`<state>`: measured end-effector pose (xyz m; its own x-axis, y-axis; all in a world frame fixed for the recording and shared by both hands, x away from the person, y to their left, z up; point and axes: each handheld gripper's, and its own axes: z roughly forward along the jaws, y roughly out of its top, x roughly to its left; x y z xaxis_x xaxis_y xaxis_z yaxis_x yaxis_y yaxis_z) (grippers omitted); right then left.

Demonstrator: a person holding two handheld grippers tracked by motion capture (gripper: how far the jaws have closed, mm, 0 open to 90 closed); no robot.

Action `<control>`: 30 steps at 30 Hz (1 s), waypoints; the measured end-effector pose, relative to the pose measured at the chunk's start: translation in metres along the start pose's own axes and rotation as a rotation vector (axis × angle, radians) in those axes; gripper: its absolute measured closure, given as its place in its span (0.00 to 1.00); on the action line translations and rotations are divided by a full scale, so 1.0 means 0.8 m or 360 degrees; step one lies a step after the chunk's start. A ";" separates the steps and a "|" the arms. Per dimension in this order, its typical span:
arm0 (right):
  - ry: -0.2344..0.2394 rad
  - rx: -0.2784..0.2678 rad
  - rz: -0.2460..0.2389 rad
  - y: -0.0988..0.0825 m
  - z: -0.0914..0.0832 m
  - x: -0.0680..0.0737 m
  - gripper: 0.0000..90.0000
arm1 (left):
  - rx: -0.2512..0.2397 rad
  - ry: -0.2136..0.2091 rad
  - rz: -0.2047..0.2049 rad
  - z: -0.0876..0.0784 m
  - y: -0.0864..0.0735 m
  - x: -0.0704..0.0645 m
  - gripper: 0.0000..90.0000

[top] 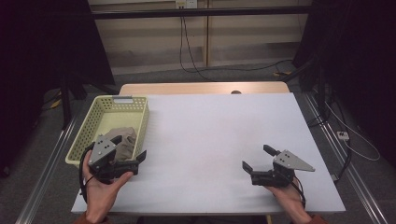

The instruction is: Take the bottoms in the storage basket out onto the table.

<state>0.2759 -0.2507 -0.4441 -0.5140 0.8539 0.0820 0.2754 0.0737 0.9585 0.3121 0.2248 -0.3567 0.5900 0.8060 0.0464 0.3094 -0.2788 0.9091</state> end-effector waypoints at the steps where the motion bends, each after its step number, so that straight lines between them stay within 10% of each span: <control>1: 0.0011 0.0001 -0.0011 0.000 0.001 0.001 0.00 | 0.0001 0.0012 0.0012 -0.001 0.001 0.002 0.06; 30: 0.0049 0.0006 -0.0013 0.001 0.004 0.003 0.00 | 0.0263 0.0098 0.0018 0.017 0.023 0.071 0.06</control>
<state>0.2773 -0.2467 -0.4443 -0.5411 0.8369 0.0825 0.2741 0.0828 0.9581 0.3616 0.2586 -0.3427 0.5490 0.8314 0.0864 0.4242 -0.3661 0.8283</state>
